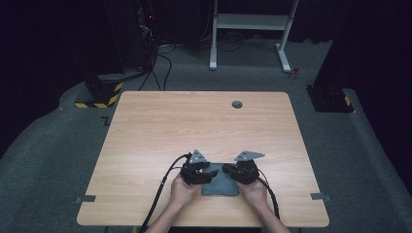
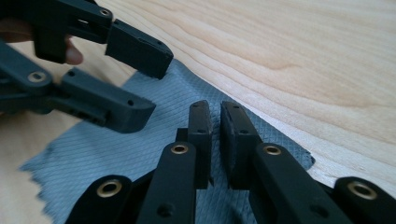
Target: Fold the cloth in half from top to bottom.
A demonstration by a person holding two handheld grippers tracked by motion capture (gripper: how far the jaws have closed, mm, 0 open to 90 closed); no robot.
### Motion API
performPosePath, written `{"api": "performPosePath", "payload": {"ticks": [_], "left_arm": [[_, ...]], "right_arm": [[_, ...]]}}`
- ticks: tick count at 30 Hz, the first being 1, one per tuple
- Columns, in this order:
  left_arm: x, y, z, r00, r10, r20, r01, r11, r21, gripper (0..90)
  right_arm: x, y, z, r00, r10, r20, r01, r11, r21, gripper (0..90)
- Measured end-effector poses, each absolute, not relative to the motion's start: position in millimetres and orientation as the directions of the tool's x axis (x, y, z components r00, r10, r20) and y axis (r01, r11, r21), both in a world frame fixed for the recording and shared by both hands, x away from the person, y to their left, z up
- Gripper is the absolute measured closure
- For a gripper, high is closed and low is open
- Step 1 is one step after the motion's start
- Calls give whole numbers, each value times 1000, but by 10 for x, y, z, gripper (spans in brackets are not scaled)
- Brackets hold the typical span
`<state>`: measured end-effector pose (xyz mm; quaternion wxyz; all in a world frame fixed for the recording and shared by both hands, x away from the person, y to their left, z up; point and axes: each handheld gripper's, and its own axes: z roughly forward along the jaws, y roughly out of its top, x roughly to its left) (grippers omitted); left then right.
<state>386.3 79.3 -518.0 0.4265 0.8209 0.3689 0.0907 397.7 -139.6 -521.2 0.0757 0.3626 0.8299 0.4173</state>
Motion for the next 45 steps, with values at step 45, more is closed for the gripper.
{"api": "performPosePath", "payload": {"ticks": [45], "left_arm": [[4085, 858, -5169, 649, 759, -53, 555, -425, 715, 622]], "right_arm": [[4201, -1504, -5153, -674, 731, 101, 581, 441, 684, 770]]}}
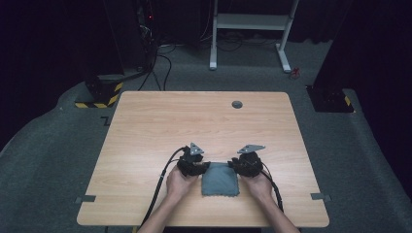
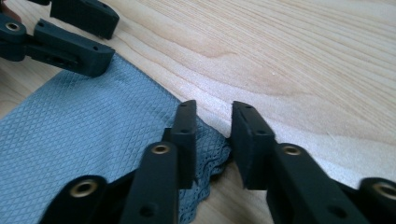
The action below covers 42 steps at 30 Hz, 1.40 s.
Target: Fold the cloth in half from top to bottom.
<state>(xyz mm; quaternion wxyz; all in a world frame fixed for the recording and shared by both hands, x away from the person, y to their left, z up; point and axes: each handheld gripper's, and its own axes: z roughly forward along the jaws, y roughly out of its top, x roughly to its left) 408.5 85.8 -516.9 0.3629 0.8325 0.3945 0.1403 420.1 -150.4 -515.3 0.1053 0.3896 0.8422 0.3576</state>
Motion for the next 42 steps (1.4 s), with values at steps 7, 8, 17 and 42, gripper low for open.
{"api": "performPosePath", "payload": {"ticks": [7, 8, 17, 42], "left_arm": [[4116, 832, -5148, 689, 722, -68, 545, -453, 706, 867], [4120, 830, -5144, 686, 724, -74, 551, -450, 703, 871], [4278, 921, -5061, 669, 743, -34, 523, -437, 732, 874], [4150, 1055, -5100, 619, 785, -20, 554, -418, 720, 545]], "right_arm": [[4228, -1436, -5109, -704, 708, 51, 548, 496, 673, 885], [4233, -1441, -5099, -706, 707, 51, 545, 495, 677, 886], [4406, -1342, -5047, -704, 710, 28, 525, 493, 694, 889], [4450, -1485, -5095, -641, 760, 111, 571, 376, 730, 584]]}}
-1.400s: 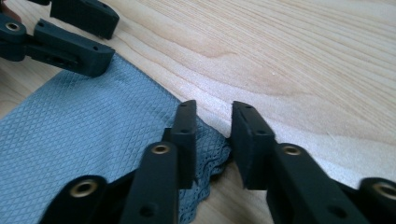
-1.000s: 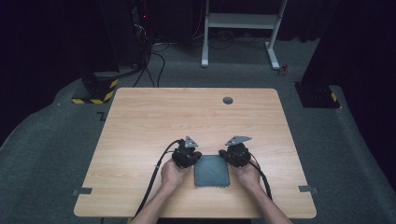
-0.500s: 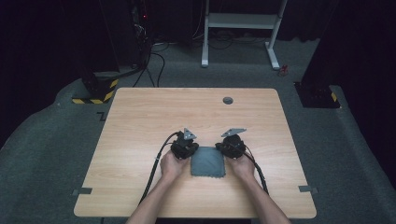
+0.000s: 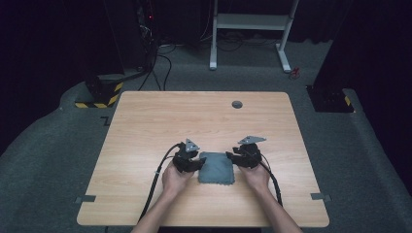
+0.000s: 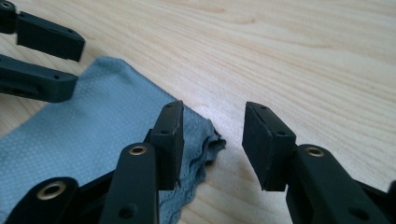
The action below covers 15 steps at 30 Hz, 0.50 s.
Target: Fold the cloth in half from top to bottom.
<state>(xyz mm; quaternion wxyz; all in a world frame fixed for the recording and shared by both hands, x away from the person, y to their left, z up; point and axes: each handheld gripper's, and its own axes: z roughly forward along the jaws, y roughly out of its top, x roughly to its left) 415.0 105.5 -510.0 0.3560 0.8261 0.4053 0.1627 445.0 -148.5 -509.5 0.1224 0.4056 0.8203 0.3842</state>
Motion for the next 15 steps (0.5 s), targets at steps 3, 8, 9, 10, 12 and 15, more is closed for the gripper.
{"api": "performPosePath", "payload": {"ticks": [3, 8, 9, 10, 12, 15], "left_arm": [[4135, 1095, -5154, 613, 790, -18, 566, -423, 708, 544], [4100, 1148, -5178, 601, 798, -47, 577, -392, 716, 535], [4096, 1159, -5176, 601, 798, -46, 577, -393, 716, 532], [4091, 1170, -5174, 601, 798, -46, 575, -391, 719, 527], [4068, 1187, -5166, 602, 795, -72, 573, -368, 733, 518], [4038, 1225, -5138, 611, 786, -94, 562, -347, 750, 497]], "right_arm": [[4446, -1468, -5157, -632, 772, 75, 576, 403, 711, 585], [4451, -1528, -5176, -608, 792, 55, 585, 400, 706, 593], [4447, -1546, -5173, -600, 799, 52, 590, 397, 703, 592], [4446, -1574, -5169, -599, 799, 47, 587, 398, 705, 587], [4415, -1621, -5146, -593, 803, 62, 591, 381, 711, 586], [4331, -1678, -5094, -592, 802, 82, 580, 353, 735, 587]]}}
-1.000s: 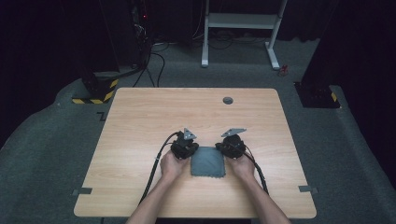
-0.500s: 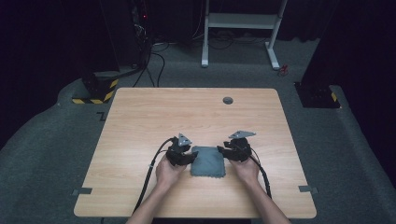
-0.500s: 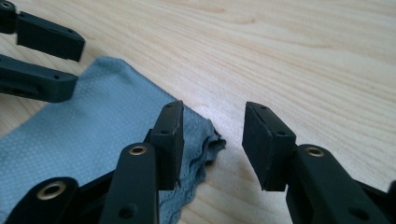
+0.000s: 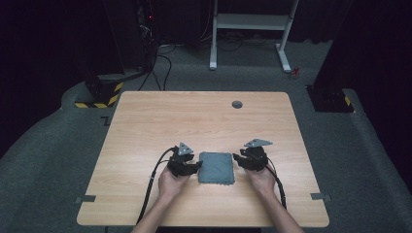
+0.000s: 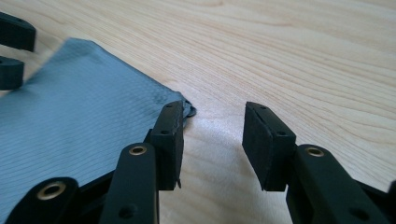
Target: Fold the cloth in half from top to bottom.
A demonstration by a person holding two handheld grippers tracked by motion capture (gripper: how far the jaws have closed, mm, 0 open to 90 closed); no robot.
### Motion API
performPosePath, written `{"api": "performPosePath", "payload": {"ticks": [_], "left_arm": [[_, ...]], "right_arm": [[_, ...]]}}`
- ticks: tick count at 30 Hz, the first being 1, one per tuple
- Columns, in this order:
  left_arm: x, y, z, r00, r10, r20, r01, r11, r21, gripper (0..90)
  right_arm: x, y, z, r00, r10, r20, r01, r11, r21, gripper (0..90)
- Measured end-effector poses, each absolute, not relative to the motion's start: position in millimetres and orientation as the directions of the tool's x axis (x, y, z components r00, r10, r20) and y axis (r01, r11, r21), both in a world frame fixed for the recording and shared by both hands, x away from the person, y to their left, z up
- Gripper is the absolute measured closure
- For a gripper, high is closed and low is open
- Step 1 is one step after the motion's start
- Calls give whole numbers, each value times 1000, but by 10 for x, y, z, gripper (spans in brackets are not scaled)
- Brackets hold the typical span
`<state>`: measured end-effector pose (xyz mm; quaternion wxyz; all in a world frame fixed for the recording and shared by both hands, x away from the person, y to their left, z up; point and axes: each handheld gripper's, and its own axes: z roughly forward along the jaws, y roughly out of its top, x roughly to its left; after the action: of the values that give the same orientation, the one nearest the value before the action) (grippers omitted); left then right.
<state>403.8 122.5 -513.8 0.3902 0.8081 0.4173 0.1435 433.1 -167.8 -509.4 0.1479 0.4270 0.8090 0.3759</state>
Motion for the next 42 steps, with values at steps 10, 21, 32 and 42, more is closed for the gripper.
{"api": "performPosePath", "payload": {"ticks": [10, 21, 32, 42], "left_arm": [[3822, 1524, -5044, 578, 805, -135, 537, -250, 805, 469], [3594, 1872, -5067, 526, 837, -153, 541, -191, 819, 455], [3477, 2035, -5163, 494, 860, -127, 552, -197, 810, 444], [3424, 2109, -5208, 468, 876, -120, 562, -191, 805, 441]], "right_arm": [[4037, -1946, -4964, -582, 807, 103, 542, 291, 788, 578], [3814, -2346, -4973, -515, 851, 104, 552, 236, 800, 574], [3689, -2471, -5119, -485, 872, 72, 576, 256, 776, 572], [3620, -2527, -5161, -471, 881, 39, 579, 275, 768, 568]]}}
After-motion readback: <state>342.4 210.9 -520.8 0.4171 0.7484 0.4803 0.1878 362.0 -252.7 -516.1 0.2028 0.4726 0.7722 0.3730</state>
